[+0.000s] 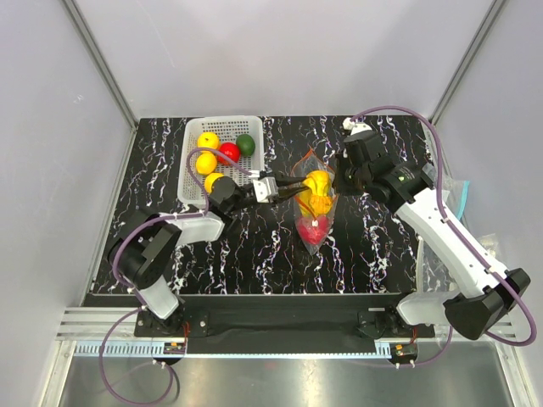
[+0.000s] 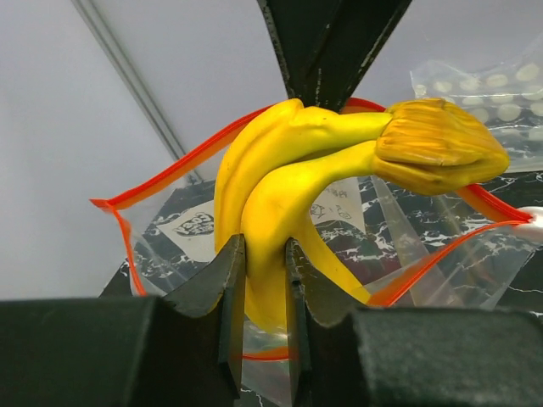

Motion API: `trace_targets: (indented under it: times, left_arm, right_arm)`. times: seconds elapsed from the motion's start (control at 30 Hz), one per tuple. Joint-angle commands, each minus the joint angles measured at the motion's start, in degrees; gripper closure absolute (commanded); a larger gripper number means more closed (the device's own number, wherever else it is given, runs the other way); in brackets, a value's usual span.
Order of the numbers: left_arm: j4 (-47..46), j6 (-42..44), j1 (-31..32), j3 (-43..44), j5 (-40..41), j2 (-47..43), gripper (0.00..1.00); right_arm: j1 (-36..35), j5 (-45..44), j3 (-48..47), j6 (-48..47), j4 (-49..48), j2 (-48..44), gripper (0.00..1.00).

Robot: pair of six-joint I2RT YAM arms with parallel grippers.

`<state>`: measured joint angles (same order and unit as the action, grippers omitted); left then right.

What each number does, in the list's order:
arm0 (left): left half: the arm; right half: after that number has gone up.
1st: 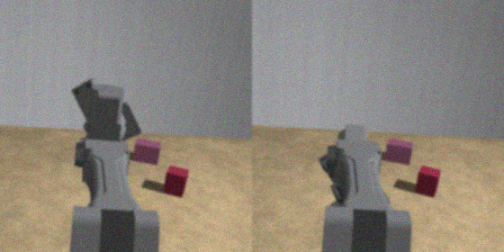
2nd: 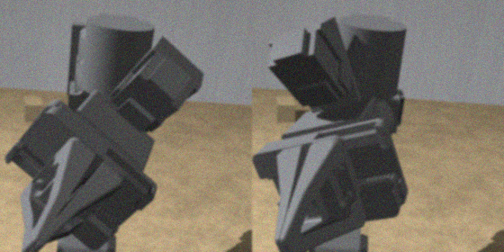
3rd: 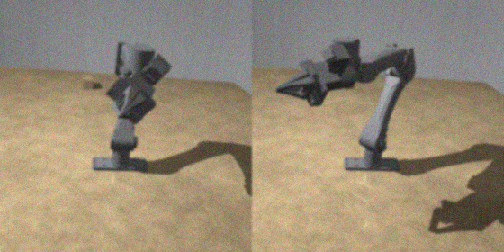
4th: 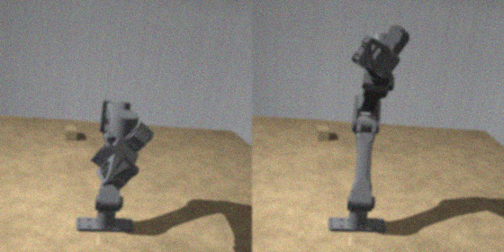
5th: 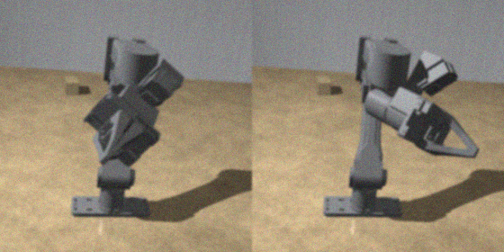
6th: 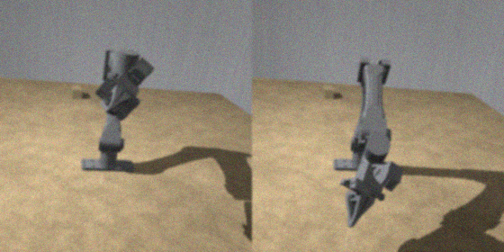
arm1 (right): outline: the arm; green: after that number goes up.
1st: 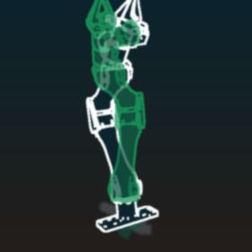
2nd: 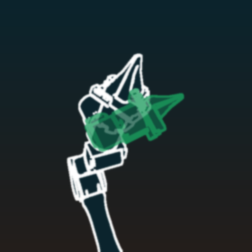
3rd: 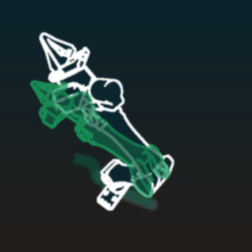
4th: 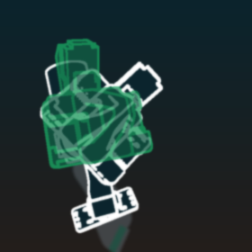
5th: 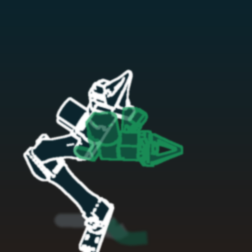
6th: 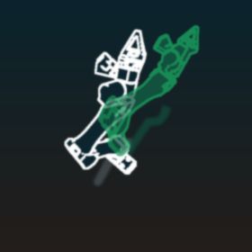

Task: Place the food in the zip-top bag and seal the zipper
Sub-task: Place the fake fruit in the zipper food storage bag.

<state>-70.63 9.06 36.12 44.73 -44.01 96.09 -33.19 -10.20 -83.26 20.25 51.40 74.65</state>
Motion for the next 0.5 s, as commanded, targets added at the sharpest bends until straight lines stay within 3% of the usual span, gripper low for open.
trace_targets:
  times: [0.0, 0.1, 0.13, 0.23, 0.37, 0.47]
  left_arm:
    - [-24.7, 1.0, 0.3, -0.2, -2.3, -0.4, 0.78]
    - [-24.8, 0.0, 0.2, -0.4, -1.5, -0.6, 0.65]
    - [-24.7, -0.3, 0.2, -0.4, -1.2, -0.9, 0.52]
    - [-24.7, -2.4, 0.2, -0.2, 0.1, -2.4, 0.42]
    - [-21.6, -3.1, 0.2, 0.0, 0.5, -6.6, 0.39]
    - [-13.8, -3.8, 0.2, 0.6, 1.4, -11.2, 0.37]
  right_arm:
    - [0.9, 2.1, 0.1, 0.1, -3.3, -2.0, 1.00]
    - [1.5, 2.5, 0.2, 0.1, -3.3, -2.1, 1.00]
    - [1.5, 2.7, 0.4, 0.1, -3.3, -2.1, 1.00]
    - [1.9, 3.3, 0.6, 0.1, -3.4, -2.1, 1.00]
    - [2.3, 3.6, 0.7, -0.1, -3.3, -2.3, 1.00]
    - [2.3, 3.8, 0.8, -0.1, -3.1, -2.5, 1.00]
